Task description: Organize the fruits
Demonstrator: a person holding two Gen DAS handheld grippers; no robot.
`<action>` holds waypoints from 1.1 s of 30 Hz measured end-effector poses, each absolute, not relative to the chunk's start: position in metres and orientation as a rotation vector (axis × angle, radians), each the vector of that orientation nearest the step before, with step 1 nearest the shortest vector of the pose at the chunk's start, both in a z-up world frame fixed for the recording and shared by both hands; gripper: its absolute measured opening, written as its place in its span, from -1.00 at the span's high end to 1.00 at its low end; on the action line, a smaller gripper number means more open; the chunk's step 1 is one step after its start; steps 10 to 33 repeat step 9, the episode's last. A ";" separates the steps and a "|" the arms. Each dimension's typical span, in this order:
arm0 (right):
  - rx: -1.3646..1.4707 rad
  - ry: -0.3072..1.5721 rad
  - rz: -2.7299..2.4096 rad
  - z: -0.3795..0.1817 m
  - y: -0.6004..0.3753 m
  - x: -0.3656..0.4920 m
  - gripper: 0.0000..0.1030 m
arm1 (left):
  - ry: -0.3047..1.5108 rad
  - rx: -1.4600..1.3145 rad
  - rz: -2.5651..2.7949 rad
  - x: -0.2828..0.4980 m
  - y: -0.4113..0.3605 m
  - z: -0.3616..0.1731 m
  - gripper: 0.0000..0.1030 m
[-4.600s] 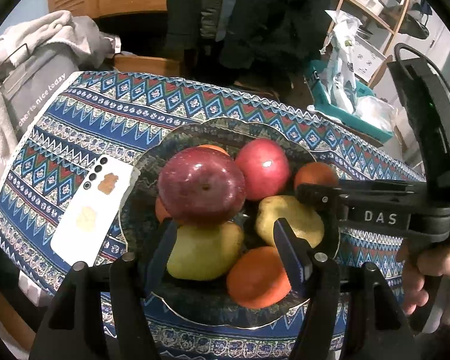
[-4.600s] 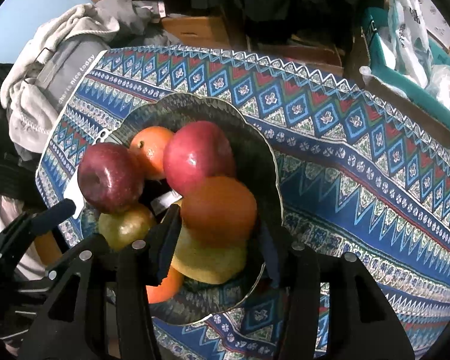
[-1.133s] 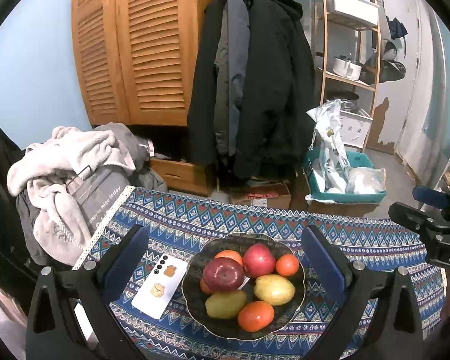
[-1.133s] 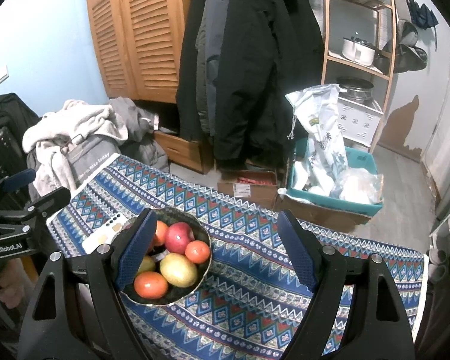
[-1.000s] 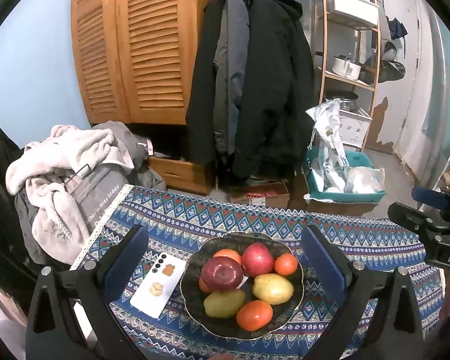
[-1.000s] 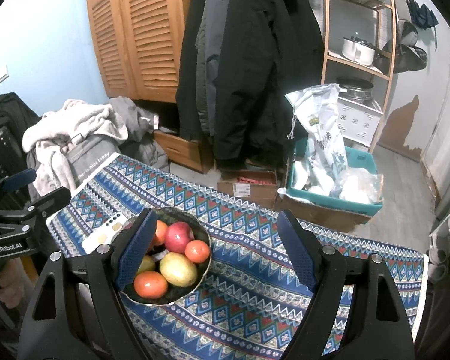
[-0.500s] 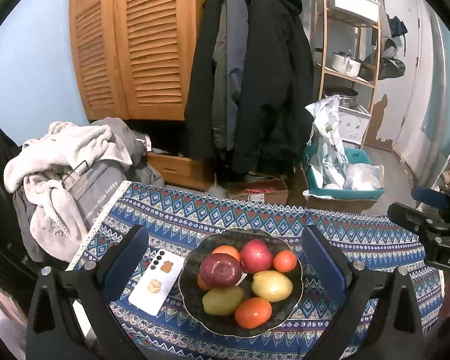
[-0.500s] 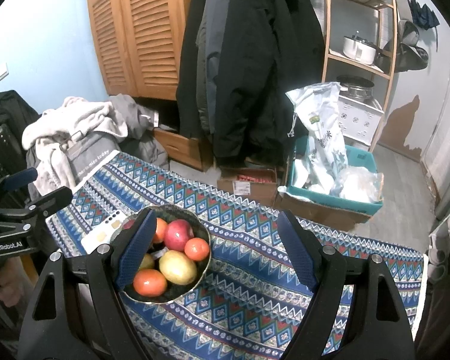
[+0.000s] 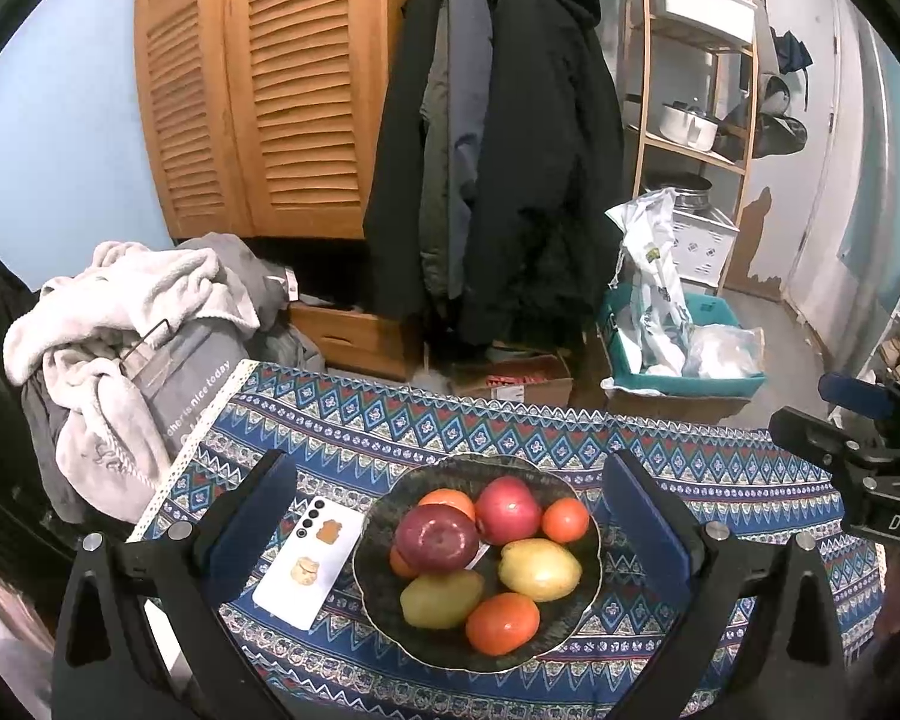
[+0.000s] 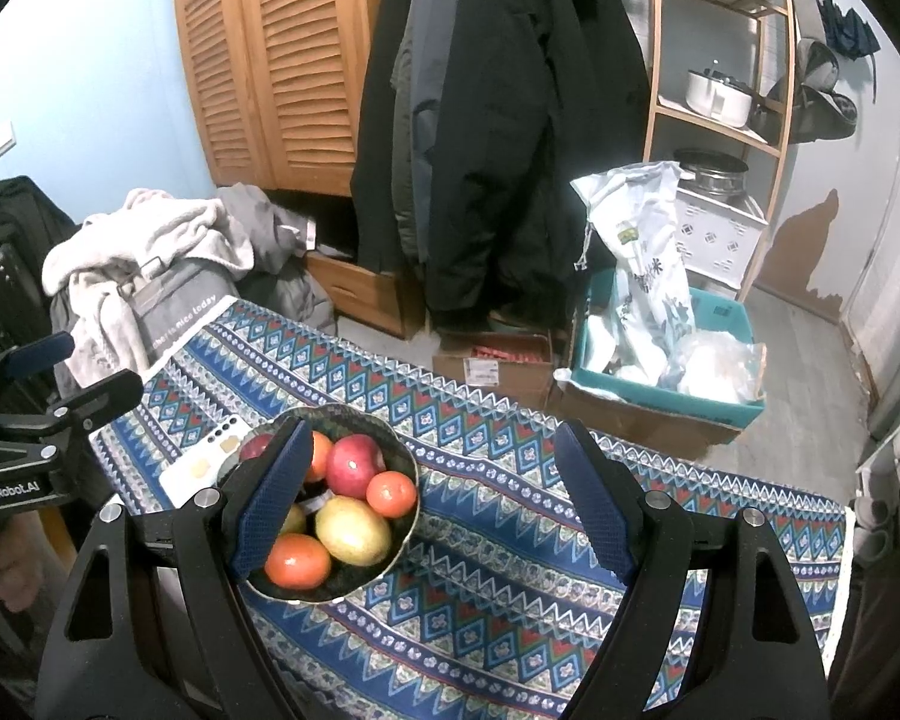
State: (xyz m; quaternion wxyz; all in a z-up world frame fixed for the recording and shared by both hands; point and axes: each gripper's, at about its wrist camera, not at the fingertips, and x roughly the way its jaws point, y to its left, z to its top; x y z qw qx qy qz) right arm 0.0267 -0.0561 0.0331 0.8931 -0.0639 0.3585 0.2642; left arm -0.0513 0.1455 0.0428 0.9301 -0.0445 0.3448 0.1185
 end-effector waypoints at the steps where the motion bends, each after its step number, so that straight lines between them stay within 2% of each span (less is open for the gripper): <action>1: -0.133 0.743 0.547 0.033 -0.056 0.027 -0.58 | 0.707 -0.092 0.242 -0.051 0.145 0.043 -0.99; 33: -0.133 0.745 0.545 0.031 -0.059 0.025 -0.58 | 0.710 -0.093 0.235 -0.051 0.144 0.042 -0.99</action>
